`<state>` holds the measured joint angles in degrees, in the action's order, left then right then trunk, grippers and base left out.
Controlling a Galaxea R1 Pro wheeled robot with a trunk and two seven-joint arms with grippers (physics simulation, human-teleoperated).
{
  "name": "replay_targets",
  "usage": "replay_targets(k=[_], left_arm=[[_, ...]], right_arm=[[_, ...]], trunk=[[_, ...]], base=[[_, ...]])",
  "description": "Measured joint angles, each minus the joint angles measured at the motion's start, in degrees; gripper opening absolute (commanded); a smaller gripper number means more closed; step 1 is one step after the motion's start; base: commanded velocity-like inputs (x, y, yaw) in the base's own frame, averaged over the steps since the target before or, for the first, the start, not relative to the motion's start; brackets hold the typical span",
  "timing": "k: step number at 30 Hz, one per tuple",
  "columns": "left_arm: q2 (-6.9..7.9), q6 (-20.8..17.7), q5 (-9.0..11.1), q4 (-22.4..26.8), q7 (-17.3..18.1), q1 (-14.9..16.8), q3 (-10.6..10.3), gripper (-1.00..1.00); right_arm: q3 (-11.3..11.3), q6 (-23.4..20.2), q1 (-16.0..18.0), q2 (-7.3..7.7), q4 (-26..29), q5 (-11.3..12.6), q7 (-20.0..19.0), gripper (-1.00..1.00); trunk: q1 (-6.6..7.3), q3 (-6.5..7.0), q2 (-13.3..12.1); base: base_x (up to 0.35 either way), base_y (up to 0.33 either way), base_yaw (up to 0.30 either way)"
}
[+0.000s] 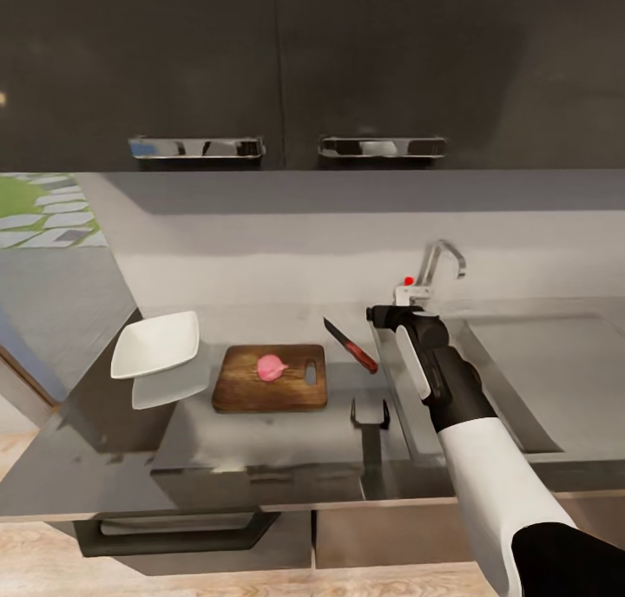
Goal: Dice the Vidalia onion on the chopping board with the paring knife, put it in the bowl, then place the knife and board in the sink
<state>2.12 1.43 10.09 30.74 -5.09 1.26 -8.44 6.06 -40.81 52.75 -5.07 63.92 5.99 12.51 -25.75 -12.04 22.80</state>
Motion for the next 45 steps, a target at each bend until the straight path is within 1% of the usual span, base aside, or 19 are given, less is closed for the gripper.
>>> replay_targets(k=[10,13,15,19,22,33,40,44,45], left_arm=[[0.00,0.0,-0.1,-0.5,0.0,0.0,0.0,1.00],[0.00,0.0,-0.1,-0.6,0.0,0.0,0.0,1.00],[-0.03,0.0,-0.1,-0.6,0.0,0.0,0.0,1.00],[-0.07,0.0,-0.1,-0.6,0.0,0.0,0.0,1.00],[-0.08,0.0,-0.1,-0.7,0.0,0.0,0.0,1.00],[-0.09,0.0,-0.1,-0.7,0.0,0.0,0.0,1.00],[-0.09,0.0,-0.1,-0.6,0.0,0.0,0.0,1.00],[-0.09,0.0,-0.1,-0.6,0.0,0.0,0.0,1.00],[-0.09,0.0,-0.1,-0.6,0.0,0.0,0.0,1.00]], right_arm=[[0.0,0.0,-0.2,0.02,-0.4,0.1,0.0,1.00],[0.0,0.2,-0.2,-0.01,-1.5,0.1,0.0,1.00],[0.0,0.9,-0.2,-0.02,-2.5,0.1,0.0,1.00],[0.0,3.8,-0.2,-0.04,-4.2,0.1,0.0,1.00],[0.0,4.7,-0.2,-0.04,-4.8,0.1,0.0,1.00],[0.1,4.9,-0.2,-0.15,-6.1,0.0,0.0,1.00],[0.2,5.0,-0.2,-0.26,-6.9,0.0,0.0,1.00],[1.2,5.0,-0.2,-0.30,-8.0,0.0,0.0,1.00],[1.9,5.0,-0.2,-0.30,-8.3,0.0,0.0,1.00]], trunk=[[-0.01,-0.88,0.0],[-0.01,-1.14,0.0],[-0.01,-1.32,0.0],[-0.01,-1.68,0.0],[-0.01,-1.95,0.0],[-0.01,-2.95,0.0],[-0.01,-3.10,0.0],[-0.01,-3.11,0.0],[-0.01,-3.11,0.0]], base=[[0.007,0.000,0.000],[0.000,0.000,0.000],[0.000,0.000,0.000],[0.000,0.000,0.000],[0.000,0.000,0.000],[0.000,0.000,0.000],[0.000,0.000,0.000],[0.000,0.000,0.000],[0.000,0.000,0.000]])
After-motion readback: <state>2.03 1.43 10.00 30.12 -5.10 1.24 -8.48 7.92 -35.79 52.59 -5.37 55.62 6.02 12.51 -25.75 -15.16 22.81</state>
